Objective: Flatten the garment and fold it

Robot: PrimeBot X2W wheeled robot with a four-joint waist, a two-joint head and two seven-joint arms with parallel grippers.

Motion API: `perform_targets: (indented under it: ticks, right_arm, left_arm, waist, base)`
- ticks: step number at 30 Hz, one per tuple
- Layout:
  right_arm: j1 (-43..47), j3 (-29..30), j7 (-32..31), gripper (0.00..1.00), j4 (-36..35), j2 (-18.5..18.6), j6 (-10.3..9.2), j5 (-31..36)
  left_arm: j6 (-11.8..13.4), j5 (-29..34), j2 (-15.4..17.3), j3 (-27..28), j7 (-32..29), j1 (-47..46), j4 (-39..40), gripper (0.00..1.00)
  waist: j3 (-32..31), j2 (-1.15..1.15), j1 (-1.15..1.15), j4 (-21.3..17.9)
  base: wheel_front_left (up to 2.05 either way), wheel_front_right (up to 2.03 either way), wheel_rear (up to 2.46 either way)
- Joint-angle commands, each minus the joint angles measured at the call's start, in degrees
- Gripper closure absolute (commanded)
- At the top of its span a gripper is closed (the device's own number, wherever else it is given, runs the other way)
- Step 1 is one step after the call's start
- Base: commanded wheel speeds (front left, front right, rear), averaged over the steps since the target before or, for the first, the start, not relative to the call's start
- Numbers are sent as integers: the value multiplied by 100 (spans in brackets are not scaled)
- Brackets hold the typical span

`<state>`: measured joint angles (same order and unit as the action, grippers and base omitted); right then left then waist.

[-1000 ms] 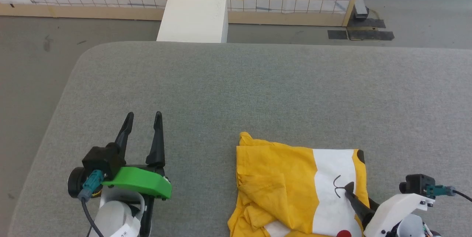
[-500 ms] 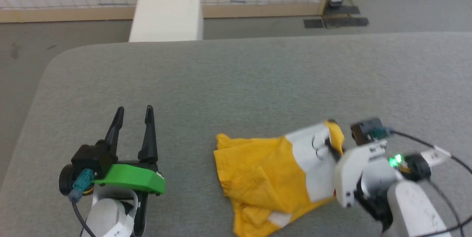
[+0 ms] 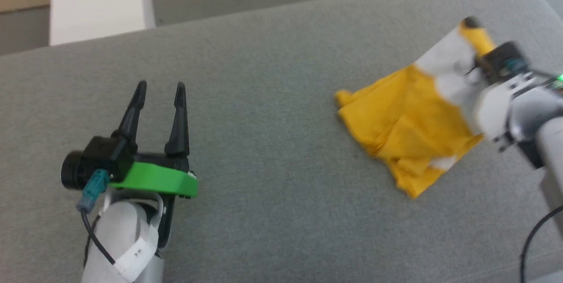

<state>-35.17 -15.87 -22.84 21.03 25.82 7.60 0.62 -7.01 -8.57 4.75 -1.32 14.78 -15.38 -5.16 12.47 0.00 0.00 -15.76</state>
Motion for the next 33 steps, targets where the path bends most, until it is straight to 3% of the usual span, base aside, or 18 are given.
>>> perform_targets:
  ticks: [1, 9, 20, 28, 29, 30, 31, 33]
  right_arm:
    - [-161, 152, 137, 100, 166, 55, -11, 89]
    - [-604, 1467, 697, 100, 1010, 260, -11, 710]
    - [-775, 3396, 1057, 100, 1190, 84, -11, 1915]
    - [-786, 3958, 1351, 100, 1052, -108, -11, 2485]
    - [-791, 3997, 1349, 96, 1076, -128, -11, 2520]
    - [-798, 4037, 1345, 52, 1108, -147, -11, 2574]
    - [-804, 4080, 1327, 0, 1138, -158, -11, 2608]
    - [-808, 4151, 1420, 0, 1164, -189, -11, 2636]
  left_arm:
    - [-19, 42, 105, -39, 22, -132, 32, 0]
    - [-33, 95, 438, -241, -69, -410, 206, 0]
    - [-26, 93, 740, -273, -261, -546, 525, 0]
    - [24, 35, 793, -243, -265, -480, 556, 0]
    - [28, 26, 786, -248, -257, -466, 538, 0]
    - [33, 14, 770, -259, -243, -445, 504, 0]
    - [38, 4, 753, -272, -232, -427, 475, 0]
    - [46, -32, 693, -302, -190, -386, 381, 0]
  waist:
    - [699, 0, 0, -512]
    - [1310, 0, 0, -487]
    - [1856, 0, 0, -198]
    - [1792, 0, 0, -37]
    - [1753, 0, 0, -25]
    - [1681, 0, 0, -10]
    - [1627, 0, 0, 5]
    - [1445, 0, 0, 52]
  base:
    - [0, 0, 0]
    - [0, 0, 0]
    - [0, 0, 0]
    - [0, 0, 0]
    - [0, 0, 0]
    - [0, 0, 0]
    - [0, 0, 0]
    - [0, 0, 0]
